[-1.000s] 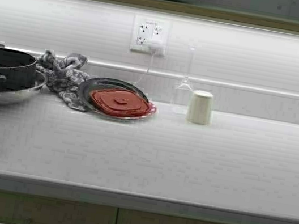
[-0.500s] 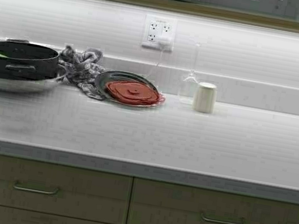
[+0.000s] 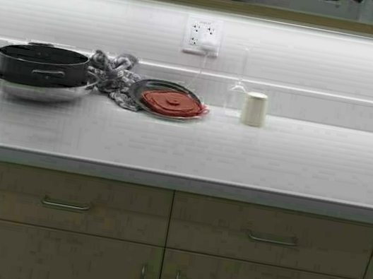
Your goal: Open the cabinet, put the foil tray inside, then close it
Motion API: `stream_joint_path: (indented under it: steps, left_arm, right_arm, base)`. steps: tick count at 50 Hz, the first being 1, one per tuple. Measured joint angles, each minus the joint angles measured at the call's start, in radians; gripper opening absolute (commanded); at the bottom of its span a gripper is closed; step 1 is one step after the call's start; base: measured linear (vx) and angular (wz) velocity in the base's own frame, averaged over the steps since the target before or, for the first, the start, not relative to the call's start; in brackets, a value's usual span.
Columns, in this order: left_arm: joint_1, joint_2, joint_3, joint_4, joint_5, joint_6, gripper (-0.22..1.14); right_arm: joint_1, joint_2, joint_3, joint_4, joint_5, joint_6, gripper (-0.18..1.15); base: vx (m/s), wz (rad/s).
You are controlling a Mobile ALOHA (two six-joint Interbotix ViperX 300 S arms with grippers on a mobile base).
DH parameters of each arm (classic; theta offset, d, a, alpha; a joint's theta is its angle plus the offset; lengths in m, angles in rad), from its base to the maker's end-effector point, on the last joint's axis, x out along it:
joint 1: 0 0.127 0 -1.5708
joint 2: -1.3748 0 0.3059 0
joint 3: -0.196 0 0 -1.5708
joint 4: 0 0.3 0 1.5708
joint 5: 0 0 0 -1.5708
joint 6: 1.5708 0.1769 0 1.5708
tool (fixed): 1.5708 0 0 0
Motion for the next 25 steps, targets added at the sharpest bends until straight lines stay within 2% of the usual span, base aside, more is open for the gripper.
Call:
stream_joint_path:
  steps: [7,12,25]
  left_arm:
    - [0.025,-0.041,0.014,-0.002,0.023,0.028,0.04]
    - [0.078,-0.075,0.015,0.0,0.051,0.066,0.04]
    - [0.281,-0.201,0.018,-0.021,0.08,0.097,0.04]
  right_arm:
    - [-0.005,0.0,0.009,0.0,0.002,-0.031,0.07]
    - [-0.044,-0.003,0.012,0.0,0.003,-0.035,0.07]
    - [-0.253,-0.101,0.012,0.0,0.003,-0.038,0.07]
  base:
    - [-0.2,0.03]
    - [-0.17,0.03]
    - [-0.13,0.02]
